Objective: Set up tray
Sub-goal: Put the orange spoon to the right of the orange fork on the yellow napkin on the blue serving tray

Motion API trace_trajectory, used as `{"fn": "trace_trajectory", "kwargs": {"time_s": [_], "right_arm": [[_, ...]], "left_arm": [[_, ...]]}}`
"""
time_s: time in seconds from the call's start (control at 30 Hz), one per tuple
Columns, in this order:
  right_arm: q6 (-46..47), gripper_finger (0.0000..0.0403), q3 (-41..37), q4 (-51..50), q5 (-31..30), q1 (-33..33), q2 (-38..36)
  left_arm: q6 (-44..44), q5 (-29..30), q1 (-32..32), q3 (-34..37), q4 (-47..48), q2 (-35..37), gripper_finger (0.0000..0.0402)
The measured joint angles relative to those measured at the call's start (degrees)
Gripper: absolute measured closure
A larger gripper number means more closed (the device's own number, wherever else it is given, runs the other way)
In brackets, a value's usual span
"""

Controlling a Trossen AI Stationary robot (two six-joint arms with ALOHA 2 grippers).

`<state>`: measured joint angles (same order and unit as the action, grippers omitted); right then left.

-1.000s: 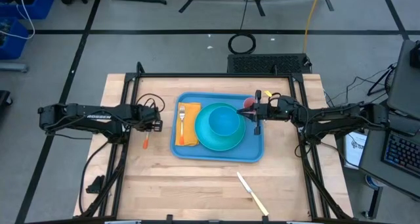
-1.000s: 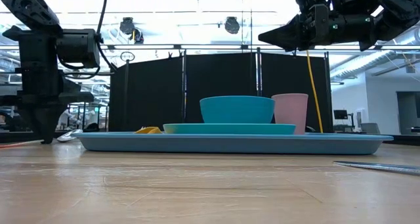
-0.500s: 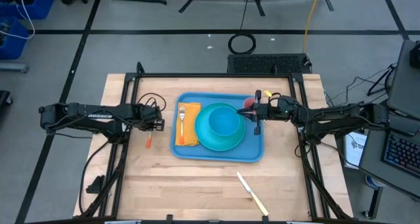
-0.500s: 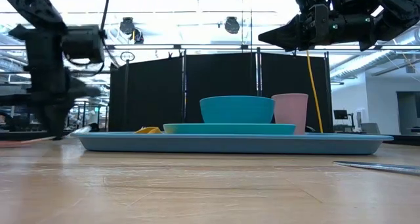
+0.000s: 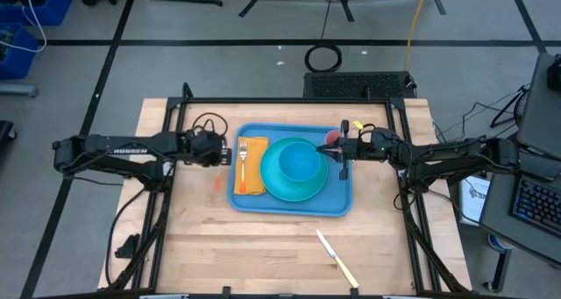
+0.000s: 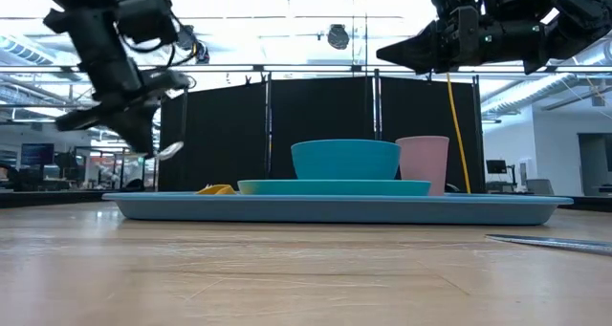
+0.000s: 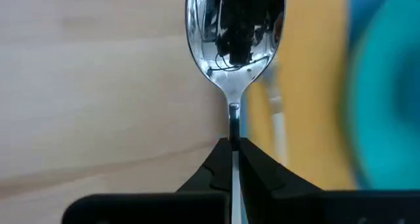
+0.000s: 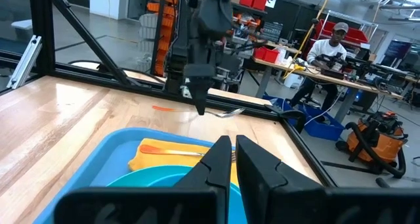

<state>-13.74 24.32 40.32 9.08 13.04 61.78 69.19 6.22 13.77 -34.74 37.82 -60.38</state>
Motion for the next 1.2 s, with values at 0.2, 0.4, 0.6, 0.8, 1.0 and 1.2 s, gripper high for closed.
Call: {"fn": "trace_trajectory", "kwargs": {"time_s": [0.2,0.4,0.6,0.8,1.0,1.2], "right_arm": [[0.0,0.039,0.0,0.7,0.0,0.0,0.0],[-0.5,0.039,0.0,1.8,0.0,0.0,0.0],[-0.7,0.039,0.0,1.9,0.0,0.0,0.0],[-0.6,0.039,0.0,1.5,0.0,0.0,0.0],[-0.6,0.039,0.0,1.4,0.0,0.0,0.0],[-0.5,0.039,0.0,1.5,0.0,0.0,0.0]], "left_arm": [[-0.1,0.3,-1.2,-3.0,-5.7,-2.6,0.0393],[-1.6,-0.5,-0.6,-5.3,-10.8,-9.7,0.0393],[-3.8,-4.4,1.9,-6.9,-16.5,-16.8,0.0393],[-4.1,-6.2,3.3,-7.2,-20.6,-21.3,0.0393],[-2.4,-6.4,3.3,-7.2,-23.4,-24.0,0.0393],[-1.3,-5.4,3.3,-7.2,-23.9,-24.8,0.0393]]}}
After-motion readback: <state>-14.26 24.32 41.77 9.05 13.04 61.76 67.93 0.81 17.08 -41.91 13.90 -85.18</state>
